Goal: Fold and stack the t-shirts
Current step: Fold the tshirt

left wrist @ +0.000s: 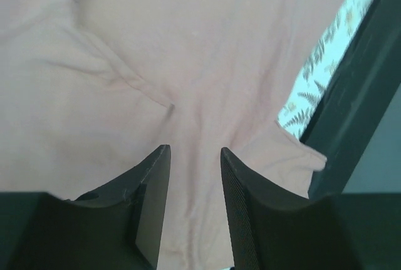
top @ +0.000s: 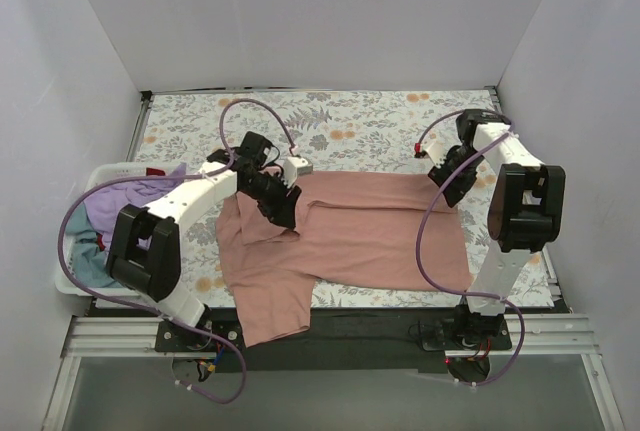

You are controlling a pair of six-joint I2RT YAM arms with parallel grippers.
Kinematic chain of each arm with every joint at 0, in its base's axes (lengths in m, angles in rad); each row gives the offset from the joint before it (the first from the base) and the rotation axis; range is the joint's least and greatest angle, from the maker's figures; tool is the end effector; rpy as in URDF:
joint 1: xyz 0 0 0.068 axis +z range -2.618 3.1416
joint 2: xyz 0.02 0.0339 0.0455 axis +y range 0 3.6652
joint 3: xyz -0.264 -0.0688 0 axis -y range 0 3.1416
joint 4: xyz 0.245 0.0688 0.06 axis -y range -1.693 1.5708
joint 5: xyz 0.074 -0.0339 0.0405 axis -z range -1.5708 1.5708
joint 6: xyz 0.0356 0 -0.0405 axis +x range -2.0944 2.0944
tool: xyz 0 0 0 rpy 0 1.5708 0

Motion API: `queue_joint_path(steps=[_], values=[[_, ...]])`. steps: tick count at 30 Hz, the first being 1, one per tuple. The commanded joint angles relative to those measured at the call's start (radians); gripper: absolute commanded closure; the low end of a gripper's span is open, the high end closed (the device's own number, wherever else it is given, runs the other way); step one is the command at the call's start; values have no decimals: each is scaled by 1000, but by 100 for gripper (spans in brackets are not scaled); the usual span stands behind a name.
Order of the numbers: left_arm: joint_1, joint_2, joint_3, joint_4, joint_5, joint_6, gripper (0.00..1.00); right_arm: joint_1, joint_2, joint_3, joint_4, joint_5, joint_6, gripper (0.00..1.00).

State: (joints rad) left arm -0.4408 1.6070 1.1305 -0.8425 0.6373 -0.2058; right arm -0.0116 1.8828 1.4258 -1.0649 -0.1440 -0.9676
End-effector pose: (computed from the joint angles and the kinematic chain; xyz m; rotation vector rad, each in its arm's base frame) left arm 0.2626 -0.1473 0.2189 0.4655 2.8986 -1.0354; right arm 0.3527 0.0010 0.2014 -1.3971 2.6850 0.1578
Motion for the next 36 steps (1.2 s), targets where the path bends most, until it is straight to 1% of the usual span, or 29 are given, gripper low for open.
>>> queue_joint_path(steps=[1,3,4,5,6,7,8,9,13,17,22,25,27,28,29,30,32,33,36], values=[[75,-36,77,104,15,-136,64,7,21,85,-26,-60,61,58],[115,14,97,169,-55,-191,64,10,41,123,-21,-81,98,59],[149,36,122,186,-98,-261,62,9,47,133,-20,-89,115,60],[166,75,139,197,-175,-285,61,9,55,143,-17,-92,151,61],[183,97,156,203,-200,-306,60,9,64,147,-1,-92,167,63],[209,111,170,206,-220,-332,60,40,65,140,11,-86,182,63],[215,122,184,209,-247,-342,60,45,65,131,25,-77,203,63],[218,139,186,218,-305,-349,59,51,65,102,40,-47,216,63],[224,172,163,233,-411,-391,59,71,68,30,134,23,247,63],[243,212,112,244,-493,-414,60,75,94,-7,199,84,267,63],[292,287,87,246,-521,-420,61,75,145,-11,273,179,288,61],[326,339,132,266,-527,-412,62,71,191,13,325,213,308,60],[355,415,185,258,-498,-403,64,71,234,67,354,239,317,59],[362,441,259,252,-487,-402,64,73,252,94,361,245,322,59],[369,488,293,244,-460,-397,64,71,286,120,365,250,328,59],[376,507,328,240,-443,-391,64,68,303,177,375,251,329,59],[376,543,418,235,-413,-377,64,68,358,237,379,254,334,58],[378,576,449,226,-375,-376,64,67,374,302,379,253,331,58],[376,623,558,208,-335,-366,63,68,424,399,376,238,331,56]])
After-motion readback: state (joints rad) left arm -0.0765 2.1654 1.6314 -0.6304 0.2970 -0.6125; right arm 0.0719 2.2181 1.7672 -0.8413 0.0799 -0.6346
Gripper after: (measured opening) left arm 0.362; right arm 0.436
